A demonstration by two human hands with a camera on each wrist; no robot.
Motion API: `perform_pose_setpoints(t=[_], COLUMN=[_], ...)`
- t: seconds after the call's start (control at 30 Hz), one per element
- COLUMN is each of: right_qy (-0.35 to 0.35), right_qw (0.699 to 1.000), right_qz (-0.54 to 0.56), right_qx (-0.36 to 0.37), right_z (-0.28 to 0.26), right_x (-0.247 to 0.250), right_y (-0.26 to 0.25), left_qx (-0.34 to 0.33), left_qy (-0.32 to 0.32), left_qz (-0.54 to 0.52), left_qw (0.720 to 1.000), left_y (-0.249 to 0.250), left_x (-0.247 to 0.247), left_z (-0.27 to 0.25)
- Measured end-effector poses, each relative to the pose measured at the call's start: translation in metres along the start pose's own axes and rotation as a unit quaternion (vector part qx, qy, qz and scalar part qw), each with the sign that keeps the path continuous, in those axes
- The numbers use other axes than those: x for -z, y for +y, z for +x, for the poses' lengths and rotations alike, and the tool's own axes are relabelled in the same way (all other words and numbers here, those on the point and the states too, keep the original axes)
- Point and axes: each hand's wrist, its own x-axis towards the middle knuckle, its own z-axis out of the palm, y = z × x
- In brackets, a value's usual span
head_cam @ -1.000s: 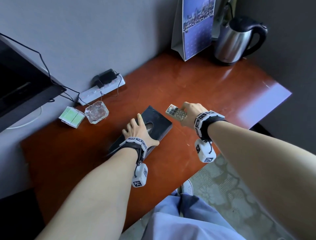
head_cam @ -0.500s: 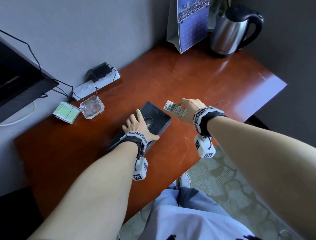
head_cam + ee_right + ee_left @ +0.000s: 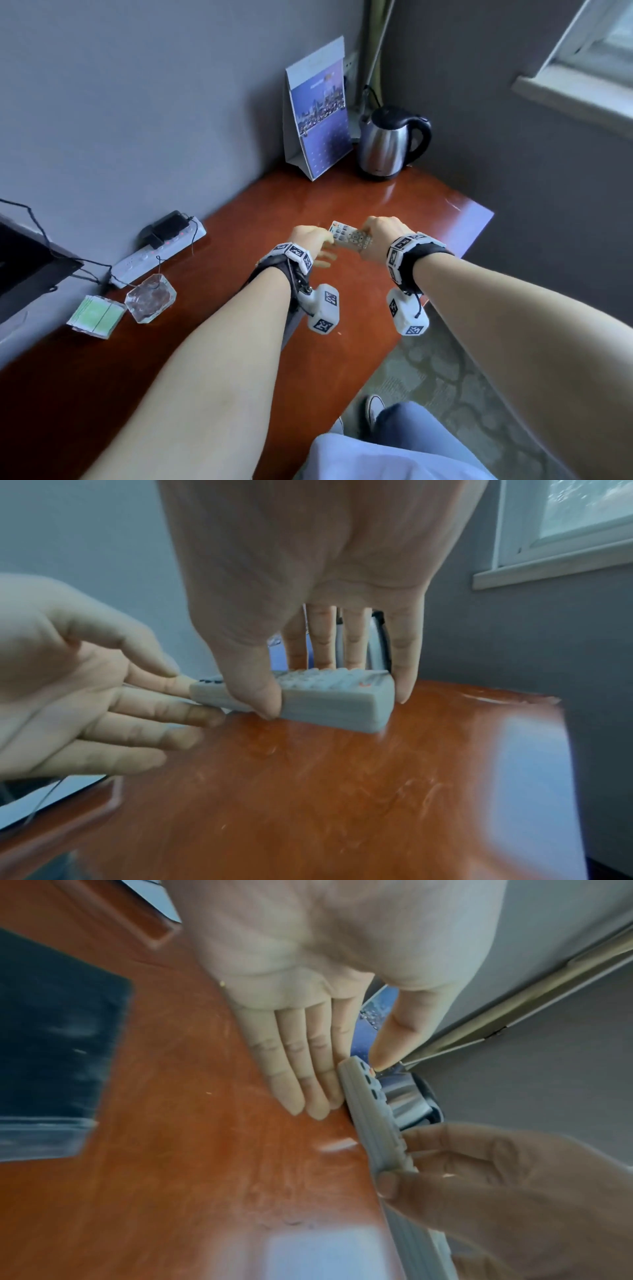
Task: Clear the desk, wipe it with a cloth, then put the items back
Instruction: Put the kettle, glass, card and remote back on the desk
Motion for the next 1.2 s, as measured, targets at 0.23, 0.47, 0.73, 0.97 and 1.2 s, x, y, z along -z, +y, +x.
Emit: perform_pose_setpoints(t=[0.23, 0.47, 0.73, 0.97, 1.2], right_qy=[0.044, 0.086, 0.045, 0.019, -0.029], right_qw=[0.998, 0.996, 0.996, 0.997, 0.997], right_qz=[0.007, 0.025, 0.037, 0.026, 0.002], right_qx=[-0.043, 0.008, 0.064, 0.076, 0.066], right_z=[0.050, 0.148, 0.236, 0.306, 0.377], right_x=[0.068, 0.158, 0.251, 0.278, 0.282], right_y=[0.074, 0.145, 0.175, 0.171, 0.158], left_qx=[-0.026, -0.018, -0.015, 0.043, 0.098], left_qy=[-0.037, -0.007, 0.062, 0.066, 0.018], left_qz=[0.009, -0.014, -0.037, -0.035, -0.045], left_qw=[0.999, 1.000, 0.997, 0.996, 0.994], left_y=[0.089, 0.195, 0.295, 0.350, 0.366], left_x=[-0.080, -0.144, -0.182, -0.175, -0.152], left_z=[0.043, 0.107, 0.151, 0.198, 0.275])
